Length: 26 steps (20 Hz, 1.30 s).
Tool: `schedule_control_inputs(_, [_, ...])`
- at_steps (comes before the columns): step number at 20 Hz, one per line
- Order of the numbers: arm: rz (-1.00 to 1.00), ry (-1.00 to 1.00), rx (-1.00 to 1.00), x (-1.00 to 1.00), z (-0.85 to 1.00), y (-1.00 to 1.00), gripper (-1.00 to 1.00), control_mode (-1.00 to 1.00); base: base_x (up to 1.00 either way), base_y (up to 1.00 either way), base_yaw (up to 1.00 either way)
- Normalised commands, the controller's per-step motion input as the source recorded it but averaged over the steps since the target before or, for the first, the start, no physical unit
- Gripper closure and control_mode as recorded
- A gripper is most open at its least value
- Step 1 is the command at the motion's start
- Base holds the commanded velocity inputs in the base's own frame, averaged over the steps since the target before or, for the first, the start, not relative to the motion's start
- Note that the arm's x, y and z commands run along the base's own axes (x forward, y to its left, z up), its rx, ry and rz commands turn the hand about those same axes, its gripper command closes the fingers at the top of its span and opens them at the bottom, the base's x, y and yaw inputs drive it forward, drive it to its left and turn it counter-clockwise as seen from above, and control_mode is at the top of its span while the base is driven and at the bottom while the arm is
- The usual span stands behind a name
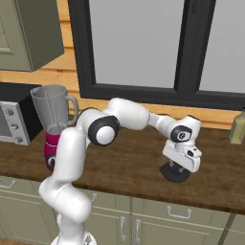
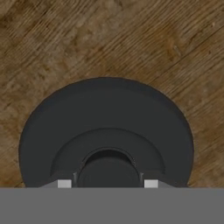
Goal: Close the lid blender by securely placing the lid on top.
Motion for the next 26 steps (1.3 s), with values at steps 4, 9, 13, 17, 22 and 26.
schedule_control_inputs(4, [0.0, 0.0, 0.0, -0.03, 0.12, 0.0, 1.0, -1.0, 0.0, 0.0, 0.0])
schedule_control_inputs(9, [-0.03, -0.1, -0.01, -0.1, 0.76, 0.18, 1.0, -1.0, 0.0, 0.0, 0.0])
schedule_control_inputs(13, [-0.11, -0.18, -0.05, -0.12, 1.0, 0.52, 1.0, -1.0, 0.0, 0.0, 0.0])
schedule_control_inputs(17, [-0.09, -0.27, -0.14, -0.21, 1.0, 0.8, 1.0, -1.0, 0.0, 0.0, 0.0])
schedule_control_inputs(22, [-0.12, -0.29, -0.19, -0.11, 1.0, 0.89, 1.0, -1.0, 0.0, 0.0, 0.0])
schedule_control_inputs(26, [-0.11, -0.24, -0.19, 0.0, 1.0, 0.97, 1.0, -1.0, 0.0, 0.0, 0.0])
